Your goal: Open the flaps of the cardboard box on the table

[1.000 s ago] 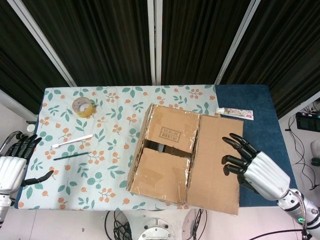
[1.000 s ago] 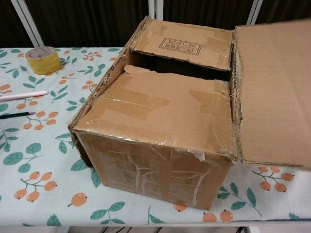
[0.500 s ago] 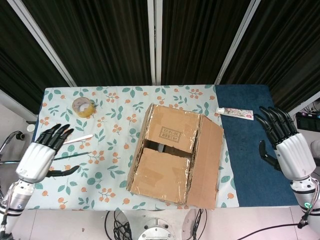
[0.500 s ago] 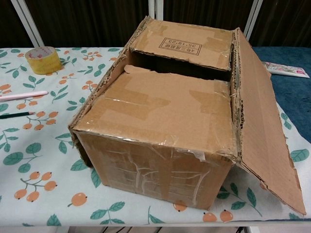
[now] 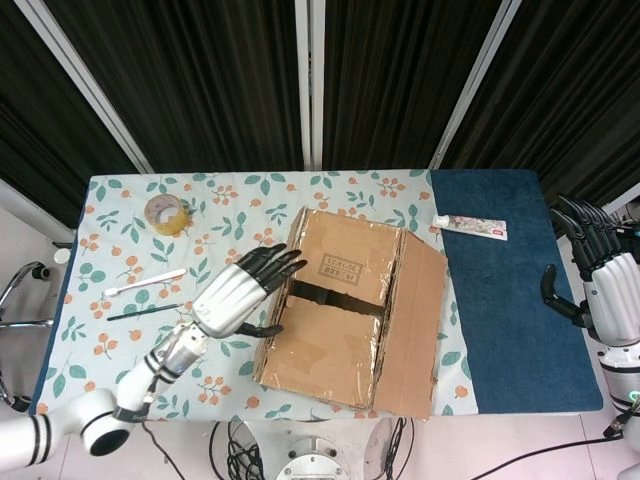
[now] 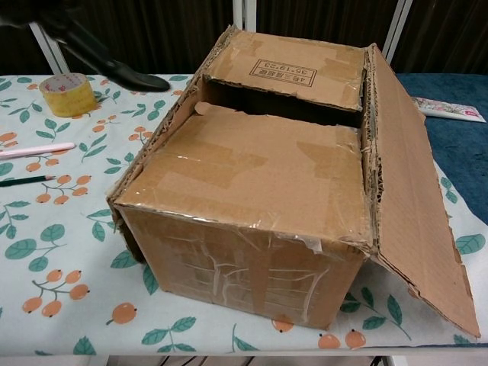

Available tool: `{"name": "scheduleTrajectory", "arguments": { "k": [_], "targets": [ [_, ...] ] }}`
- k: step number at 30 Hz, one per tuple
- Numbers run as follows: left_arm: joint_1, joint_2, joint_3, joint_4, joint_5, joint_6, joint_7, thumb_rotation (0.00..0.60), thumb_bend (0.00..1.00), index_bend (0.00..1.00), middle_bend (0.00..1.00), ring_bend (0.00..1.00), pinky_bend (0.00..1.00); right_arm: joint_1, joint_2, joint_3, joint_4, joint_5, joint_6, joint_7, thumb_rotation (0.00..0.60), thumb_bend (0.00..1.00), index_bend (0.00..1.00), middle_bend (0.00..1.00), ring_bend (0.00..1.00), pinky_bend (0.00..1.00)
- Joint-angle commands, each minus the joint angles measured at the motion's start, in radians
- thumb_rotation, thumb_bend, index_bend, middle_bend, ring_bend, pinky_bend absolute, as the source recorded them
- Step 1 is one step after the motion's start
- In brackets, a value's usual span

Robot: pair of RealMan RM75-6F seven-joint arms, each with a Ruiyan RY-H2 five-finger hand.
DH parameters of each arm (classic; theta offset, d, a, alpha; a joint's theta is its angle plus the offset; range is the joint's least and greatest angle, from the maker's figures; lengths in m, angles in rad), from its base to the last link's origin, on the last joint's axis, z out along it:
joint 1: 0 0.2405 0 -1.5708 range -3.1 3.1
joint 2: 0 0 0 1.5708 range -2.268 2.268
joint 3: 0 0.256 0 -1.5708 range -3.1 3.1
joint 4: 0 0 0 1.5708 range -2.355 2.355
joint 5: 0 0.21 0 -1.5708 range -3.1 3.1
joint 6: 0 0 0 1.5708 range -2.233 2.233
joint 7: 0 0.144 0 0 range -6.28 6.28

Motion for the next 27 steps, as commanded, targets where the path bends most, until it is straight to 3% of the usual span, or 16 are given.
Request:
{"name": "scheduleTrajectory", "arguments": {
  "k": [1, 8, 15, 19, 27],
  "targets": [
    [-0.094, -0.131, -0.039, 0.111, -0.077, -0.064, 0.014, 0.478, 0.12, 0.03, 0.06, 0.06, 0.19, -0.004, 0.001, 0.004, 0.009, 0.005, -0.014, 0.012, 0.6, 0.62, 0.0, 0.0, 0.0, 0.0],
    [-0.169, -0.259, -0.063, 0.288, -0.124, -0.064, 0.027, 0.493, 0.12, 0.03, 0.06, 0.06, 0.19, -0.012, 0.003, 0.01, 0.017, -0.005, -0.022, 0.018, 0.6, 0.62, 0.0, 0.0, 0.0, 0.0],
    [-0.214, -0.336, -0.061, 0.376, -0.095, -0.012, 0.036, 0.518, 0.12, 0.03, 0.05, 0.06, 0.18, -0.017, -0.001, 0.021, 0.029, -0.003, -0.025, 0.038, 0.6, 0.62, 0.0, 0.0, 0.0, 0.0],
    [-0.254, -0.396, -0.074, 0.45, -0.091, 0.01, 0.066, 0.581, 0.12, 0.03, 0.03, 0.06, 0.18, -0.021, -0.009, 0.02, 0.04, -0.007, -0.029, 0.048, 0.6, 0.62, 0.0, 0.0, 0.0, 0.0],
    [-0.309, -0.462, -0.058, 0.566, -0.067, 0.025, 0.1, 0.6, 0.12, 0.03, 0.02, 0.06, 0.18, -0.031, -0.003, 0.024, 0.049, -0.019, -0.022, 0.071, 0.6, 0.62, 0.0, 0.0, 0.0, 0.0]
  ]
}}
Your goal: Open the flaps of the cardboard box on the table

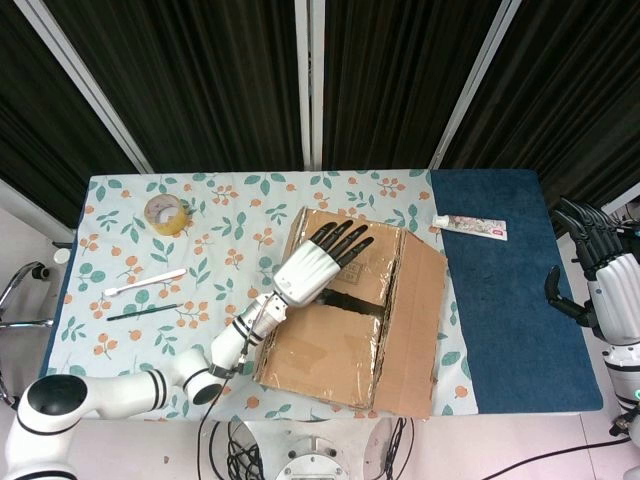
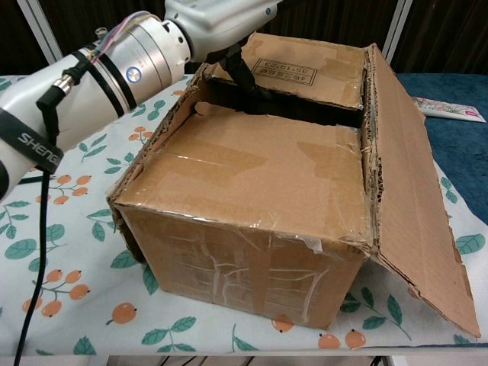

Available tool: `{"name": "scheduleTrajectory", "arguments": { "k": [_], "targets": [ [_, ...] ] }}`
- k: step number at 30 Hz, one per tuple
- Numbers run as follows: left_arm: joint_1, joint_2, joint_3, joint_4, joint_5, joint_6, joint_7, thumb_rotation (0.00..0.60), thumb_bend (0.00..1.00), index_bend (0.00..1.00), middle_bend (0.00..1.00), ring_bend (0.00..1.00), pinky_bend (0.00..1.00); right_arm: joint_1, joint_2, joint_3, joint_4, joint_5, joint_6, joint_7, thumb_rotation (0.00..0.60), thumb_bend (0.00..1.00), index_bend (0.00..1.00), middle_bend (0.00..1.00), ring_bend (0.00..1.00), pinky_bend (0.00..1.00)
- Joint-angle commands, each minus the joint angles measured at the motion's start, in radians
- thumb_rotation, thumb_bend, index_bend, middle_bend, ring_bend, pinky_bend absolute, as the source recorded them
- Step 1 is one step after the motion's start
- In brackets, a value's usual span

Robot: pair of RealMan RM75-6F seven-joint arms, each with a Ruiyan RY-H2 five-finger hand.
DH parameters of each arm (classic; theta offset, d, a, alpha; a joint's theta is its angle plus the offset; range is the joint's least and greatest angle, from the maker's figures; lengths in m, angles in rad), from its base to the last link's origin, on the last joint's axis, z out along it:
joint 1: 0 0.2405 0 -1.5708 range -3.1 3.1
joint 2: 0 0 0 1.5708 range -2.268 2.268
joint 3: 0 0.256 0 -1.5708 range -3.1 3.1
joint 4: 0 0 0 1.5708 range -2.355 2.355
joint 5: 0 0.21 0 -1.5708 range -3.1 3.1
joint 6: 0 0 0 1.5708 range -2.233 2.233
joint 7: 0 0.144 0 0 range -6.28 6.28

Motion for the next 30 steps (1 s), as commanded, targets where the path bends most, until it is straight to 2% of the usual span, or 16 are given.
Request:
{"name": "scheduleTrajectory", "arguments": {
  "k": [1, 9, 17, 23, 30],
  "targets": [
    [-0.017, -0.027, 0.003, 0.033, 0.001, 0.015, 0.0, 0.6, 0.12, 0.03, 0.02, 0.06, 0.18, -0.003, 0.004, 0.001, 0.002, -0.004, 0.002, 0.004, 0.6, 0.62, 0.0, 0.0, 0.0, 0.0],
    [-0.057, -0.037, -0.053, 0.073, -0.021, 0.054, -0.01, 0.6, 0.12, 0.03, 0.02, 0.06, 0.18, -0.01, 0.005, 0.004, 0.015, -0.015, 0.009, 0.023, 0.6, 0.62, 0.0, 0.0, 0.0, 0.0],
    [-0.132, 0.01, -0.187, 0.064, -0.149, 0.007, 0.042, 0.6, 0.12, 0.03, 0.02, 0.06, 0.18, -0.016, 0.008, 0.004, 0.013, -0.027, 0.015, 0.027, 0.6, 0.63, 0.0, 0.0, 0.0, 0.0],
    [-0.214, -0.006, -0.257, 0.153, -0.277, -0.056, 0.116, 0.6, 0.12, 0.03, 0.02, 0.06, 0.18, -0.019, 0.003, 0.0, 0.022, -0.036, 0.016, 0.039, 0.6, 0.63, 0.0, 0.0, 0.0, 0.0],
    [-0.316, -0.028, -0.302, 0.297, -0.373, -0.112, 0.146, 0.6, 0.12, 0.03, 0.02, 0.06, 0.18, -0.02, 0.0, 0.007, 0.043, -0.018, 0.009, 0.064, 0.6, 0.63, 0.0, 0.0, 0.0, 0.0]
  ]
}}
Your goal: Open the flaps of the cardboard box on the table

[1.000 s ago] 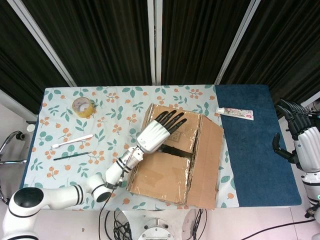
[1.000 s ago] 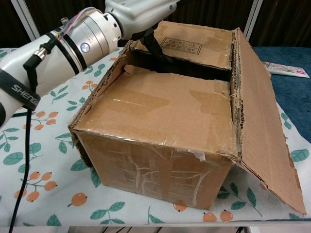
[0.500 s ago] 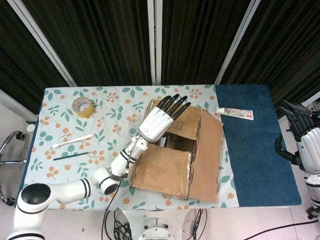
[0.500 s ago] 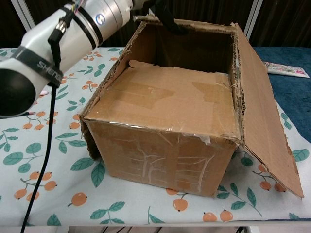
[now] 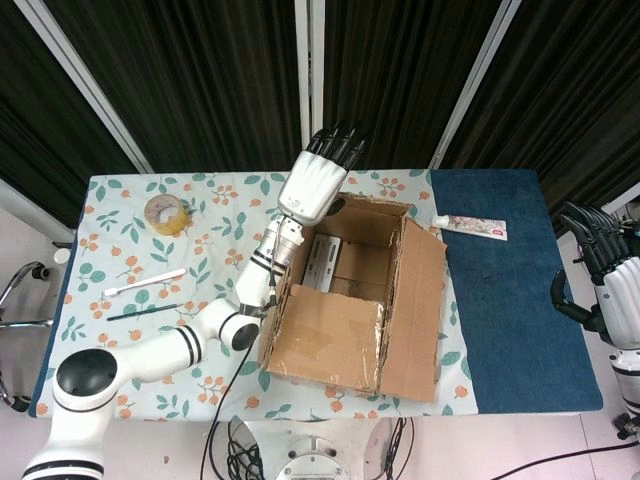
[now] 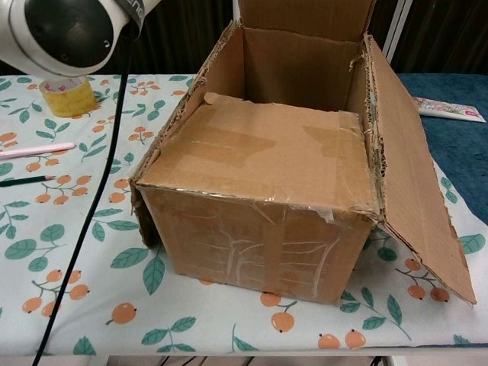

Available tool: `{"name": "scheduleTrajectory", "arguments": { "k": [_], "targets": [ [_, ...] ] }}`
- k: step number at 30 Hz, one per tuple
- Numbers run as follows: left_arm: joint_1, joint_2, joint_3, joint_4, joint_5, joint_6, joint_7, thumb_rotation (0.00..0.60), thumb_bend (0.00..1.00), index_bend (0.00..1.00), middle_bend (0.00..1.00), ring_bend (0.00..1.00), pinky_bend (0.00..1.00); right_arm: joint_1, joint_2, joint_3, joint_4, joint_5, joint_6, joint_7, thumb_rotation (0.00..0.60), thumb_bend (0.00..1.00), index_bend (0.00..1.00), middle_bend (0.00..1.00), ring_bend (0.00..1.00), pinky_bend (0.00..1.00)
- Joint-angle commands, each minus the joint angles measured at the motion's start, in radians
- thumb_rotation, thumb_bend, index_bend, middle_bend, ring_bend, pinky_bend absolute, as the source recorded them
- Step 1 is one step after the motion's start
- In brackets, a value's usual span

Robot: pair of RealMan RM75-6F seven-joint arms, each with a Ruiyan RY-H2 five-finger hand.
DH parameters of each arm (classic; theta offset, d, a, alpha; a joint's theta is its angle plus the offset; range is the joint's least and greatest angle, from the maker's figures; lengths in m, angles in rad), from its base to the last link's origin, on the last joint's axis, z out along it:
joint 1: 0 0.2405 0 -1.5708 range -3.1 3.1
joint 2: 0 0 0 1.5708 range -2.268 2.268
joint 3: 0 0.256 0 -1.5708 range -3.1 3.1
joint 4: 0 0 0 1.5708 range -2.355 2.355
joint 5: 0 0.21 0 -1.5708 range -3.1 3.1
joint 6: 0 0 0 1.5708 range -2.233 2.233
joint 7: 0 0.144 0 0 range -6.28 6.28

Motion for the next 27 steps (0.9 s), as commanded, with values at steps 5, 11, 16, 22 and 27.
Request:
{"name": "scheduleTrajectory", "arguments": {
  "k": [5, 11, 16, 22, 27],
  "targets": [
    [-0.141, -0.069, -0.06, 0.226, -0.104, -0.05, -0.02, 0.6, 0.12, 0.02, 0.01, 0.06, 0.18, 0.002, -0.001, 0.012, 0.012, 0.014, -0.002, 0.025, 0.6, 0.63, 0.0, 0.0, 0.0, 0.0],
    [-0.208, -0.15, -0.044, 0.422, -0.135, -0.082, -0.089, 0.6, 0.12, 0.0, 0.0, 0.06, 0.18, 0.002, -0.002, 0.02, 0.014, 0.022, -0.001, 0.035, 0.6, 0.63, 0.0, 0.0, 0.0, 0.0],
    [-0.22, -0.177, -0.004, 0.503, -0.111, -0.077, -0.153, 0.6, 0.12, 0.0, 0.0, 0.06, 0.18, 0.005, -0.001, 0.023, 0.016, 0.028, -0.01, 0.035, 0.6, 0.63, 0.0, 0.0, 0.0, 0.0],
    [-0.216, -0.166, 0.017, 0.507, -0.102, -0.051, -0.2, 0.6, 0.12, 0.0, 0.0, 0.06, 0.18, 0.014, -0.004, 0.023, 0.007, 0.016, -0.021, 0.022, 0.6, 0.63, 0.0, 0.0, 0.0, 0.0],
    [-0.159, -0.088, 0.051, 0.369, -0.075, -0.003, -0.211, 0.6, 0.12, 0.0, 0.0, 0.06, 0.18, 0.018, -0.005, 0.02, 0.004, 0.012, -0.033, 0.013, 0.6, 0.63, 0.0, 0.0, 0.0, 0.0]
  ]
}}
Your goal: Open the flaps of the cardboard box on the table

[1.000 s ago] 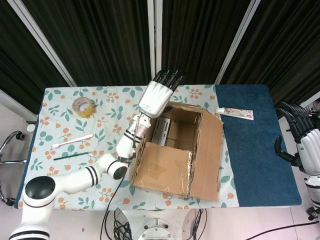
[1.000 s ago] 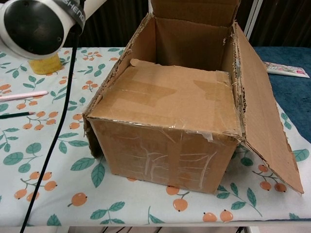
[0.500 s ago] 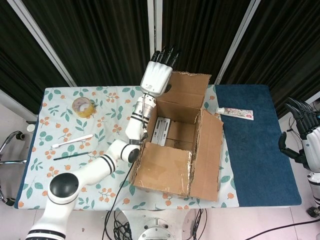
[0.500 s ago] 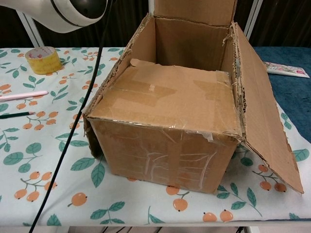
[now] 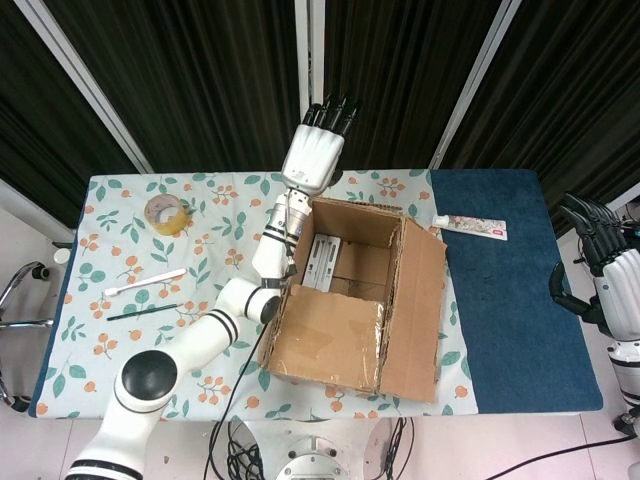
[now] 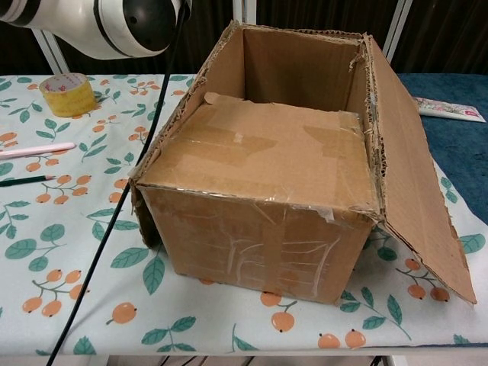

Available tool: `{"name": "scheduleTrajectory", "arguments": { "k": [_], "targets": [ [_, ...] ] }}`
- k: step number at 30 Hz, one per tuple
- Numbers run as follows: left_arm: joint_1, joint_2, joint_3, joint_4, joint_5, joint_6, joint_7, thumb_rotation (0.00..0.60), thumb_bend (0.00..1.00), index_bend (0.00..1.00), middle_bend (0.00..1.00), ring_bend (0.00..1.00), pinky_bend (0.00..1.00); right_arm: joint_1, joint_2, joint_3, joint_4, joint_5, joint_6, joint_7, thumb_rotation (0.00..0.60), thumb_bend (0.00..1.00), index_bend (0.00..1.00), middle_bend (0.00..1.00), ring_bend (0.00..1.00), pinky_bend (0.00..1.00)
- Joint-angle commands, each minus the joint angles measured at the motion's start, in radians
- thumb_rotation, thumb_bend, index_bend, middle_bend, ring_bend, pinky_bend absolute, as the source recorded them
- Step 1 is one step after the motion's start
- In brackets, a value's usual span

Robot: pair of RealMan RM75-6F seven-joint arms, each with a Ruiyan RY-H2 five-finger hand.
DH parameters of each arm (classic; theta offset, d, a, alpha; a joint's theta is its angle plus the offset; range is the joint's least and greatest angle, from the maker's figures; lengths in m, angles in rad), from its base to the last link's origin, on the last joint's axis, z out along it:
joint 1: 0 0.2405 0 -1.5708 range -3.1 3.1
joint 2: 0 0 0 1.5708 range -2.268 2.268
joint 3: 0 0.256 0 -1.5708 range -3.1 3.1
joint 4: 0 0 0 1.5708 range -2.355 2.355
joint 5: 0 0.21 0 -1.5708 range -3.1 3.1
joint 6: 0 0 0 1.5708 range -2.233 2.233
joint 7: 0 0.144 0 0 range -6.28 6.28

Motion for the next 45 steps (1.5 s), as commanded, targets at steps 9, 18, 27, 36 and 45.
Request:
{"name": "scheduleTrajectory", "arguments": {
  "k": [9, 18, 27, 36, 45],
  "targets": [
    [0.279, 0.37, 0.069, -0.673, -0.031, 0.109, 0.114, 0.6, 0.13, 0.01, 0.0, 0.06, 0.18, 0.013, 0.02, -0.017, -0.046, -0.053, -0.018, -0.049, 0.6, 0.62, 0.0, 0.0, 0.0, 0.0],
    [0.655, 0.774, 0.322, -1.158, 0.104, 0.25, 0.084, 0.6, 0.13, 0.05, 0.05, 0.06, 0.18, 0.08, 0.13, -0.077, -0.193, -0.087, -0.243, -0.155, 0.6, 0.7, 0.0, 0.06, 0.0, 0.0],
    [0.936, 0.926, 0.547, -1.137, 0.263, 0.384, -0.1, 0.6, 0.15, 0.05, 0.07, 0.06, 0.18, 0.269, 0.259, -0.043, -0.428, 0.06, -0.65, -0.366, 0.6, 0.77, 0.0, 0.09, 0.0, 0.0],
    [1.063, 0.908, 0.58, -1.057, 0.307, 0.471, -0.243, 0.6, 0.15, 0.05, 0.07, 0.06, 0.18, 0.489, 0.247, 0.042, -0.454, 0.322, -0.968, -0.367, 0.6, 0.78, 0.0, 0.09, 0.0, 0.0],
    [1.108, 0.907, 0.566, -1.039, 0.34, 0.499, -0.292, 0.6, 0.15, 0.05, 0.07, 0.06, 0.18, 0.645, 0.118, 0.033, -0.368, 0.569, -1.126, -0.415, 0.6, 0.78, 0.0, 0.1, 0.0, 0.0]
  ]
}}
